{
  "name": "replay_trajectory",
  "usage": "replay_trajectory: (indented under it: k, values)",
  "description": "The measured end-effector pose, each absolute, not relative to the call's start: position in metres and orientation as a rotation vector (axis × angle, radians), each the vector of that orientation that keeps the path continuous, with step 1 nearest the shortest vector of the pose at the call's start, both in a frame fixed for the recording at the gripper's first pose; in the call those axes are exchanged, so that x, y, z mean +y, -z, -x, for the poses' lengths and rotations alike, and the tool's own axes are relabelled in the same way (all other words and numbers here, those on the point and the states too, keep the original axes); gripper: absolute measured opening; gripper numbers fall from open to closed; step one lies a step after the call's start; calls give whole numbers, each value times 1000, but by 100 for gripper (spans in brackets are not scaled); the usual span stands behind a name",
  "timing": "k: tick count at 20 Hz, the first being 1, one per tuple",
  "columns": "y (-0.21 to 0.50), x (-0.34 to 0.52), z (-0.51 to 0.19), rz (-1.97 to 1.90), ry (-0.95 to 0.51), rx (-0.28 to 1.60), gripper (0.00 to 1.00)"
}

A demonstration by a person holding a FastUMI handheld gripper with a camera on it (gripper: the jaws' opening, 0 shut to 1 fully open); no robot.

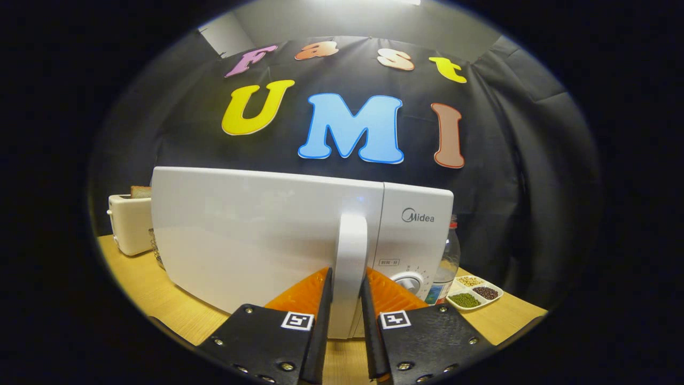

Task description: Open the microwave, put the food inside, and close the microwave door.

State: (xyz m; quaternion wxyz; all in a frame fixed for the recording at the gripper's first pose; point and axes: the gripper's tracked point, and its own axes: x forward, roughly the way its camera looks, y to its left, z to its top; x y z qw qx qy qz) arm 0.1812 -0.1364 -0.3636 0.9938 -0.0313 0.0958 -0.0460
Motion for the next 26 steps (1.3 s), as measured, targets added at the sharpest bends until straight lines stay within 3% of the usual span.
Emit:
replay_trajectory:
  k: [1,2,3,5,14,26]
  values:
    - [362,-136,-180,22,99,212,24]
    - [363,-134,-178,-5,100,236,24]
    - [364,-133,-183,14,98,231,15]
    - [363,-131,-183,64,75,221,10]
    - [361,-126,-166,72,-6,225,10]
    - [351,-69,-55,36,-182,313,9]
